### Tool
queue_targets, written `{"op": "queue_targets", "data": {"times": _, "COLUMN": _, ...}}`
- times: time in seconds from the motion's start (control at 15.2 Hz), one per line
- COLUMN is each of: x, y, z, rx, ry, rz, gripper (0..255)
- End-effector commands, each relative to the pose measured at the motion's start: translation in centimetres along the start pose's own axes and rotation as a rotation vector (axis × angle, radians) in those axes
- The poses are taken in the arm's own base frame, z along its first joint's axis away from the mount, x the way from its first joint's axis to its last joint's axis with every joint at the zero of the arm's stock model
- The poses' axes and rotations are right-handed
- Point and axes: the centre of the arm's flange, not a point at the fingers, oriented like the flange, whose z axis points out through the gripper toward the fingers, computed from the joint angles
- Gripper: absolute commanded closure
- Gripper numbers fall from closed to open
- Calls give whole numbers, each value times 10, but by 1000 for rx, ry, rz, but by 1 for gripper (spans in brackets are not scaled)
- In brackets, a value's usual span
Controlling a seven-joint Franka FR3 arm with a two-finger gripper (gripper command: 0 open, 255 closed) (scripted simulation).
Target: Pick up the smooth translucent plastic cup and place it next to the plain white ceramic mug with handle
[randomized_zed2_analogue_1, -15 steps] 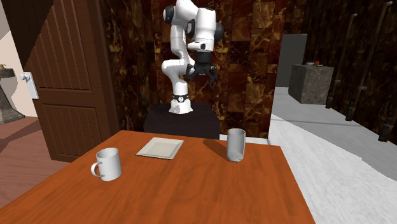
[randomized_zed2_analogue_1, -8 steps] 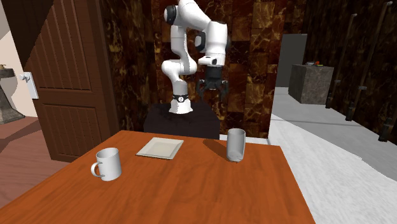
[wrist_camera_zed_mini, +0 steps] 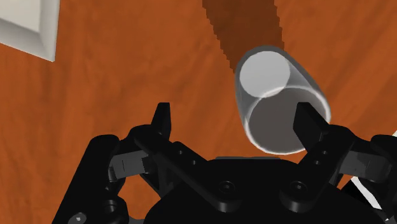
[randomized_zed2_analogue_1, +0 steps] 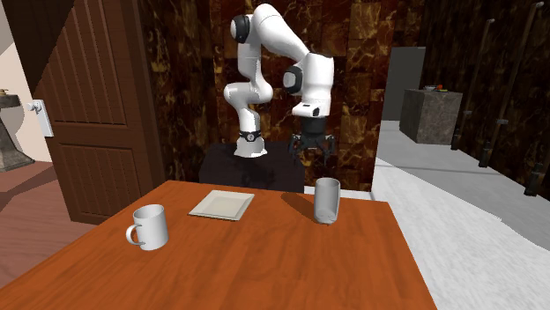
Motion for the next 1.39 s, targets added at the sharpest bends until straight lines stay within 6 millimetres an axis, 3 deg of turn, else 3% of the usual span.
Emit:
{"op": "queue_targets", "data": {"times": 0.0, "x": 17, "y": -9, "z": 20, "rx": 4, "ry": 1, "rz": 6, "gripper": 0}}
{"op": "queue_targets", "data": {"times": 0.13, "x": 33, "y": -20, "z": 38, "rx": 8, "ry": 1, "rz": 11, "gripper": 0}}
{"op": "queue_targets", "data": {"times": 0.66, "x": 34, "y": -21, "z": 79, "rx": 8, "ry": 1, "rz": 11, "gripper": 0}}
{"op": "queue_targets", "data": {"times": 1.19, "x": 34, "y": -21, "z": 79, "rx": 8, "ry": 1, "rz": 11, "gripper": 0}}
{"op": "queue_targets", "data": {"times": 1.25, "x": 34, "y": -21, "z": 79, "rx": 8, "ry": 1, "rz": 11, "gripper": 255}}
{"op": "queue_targets", "data": {"times": 1.32, "x": 34, "y": -21, "z": 79, "rx": 8, "ry": 1, "rz": 11, "gripper": 255}}
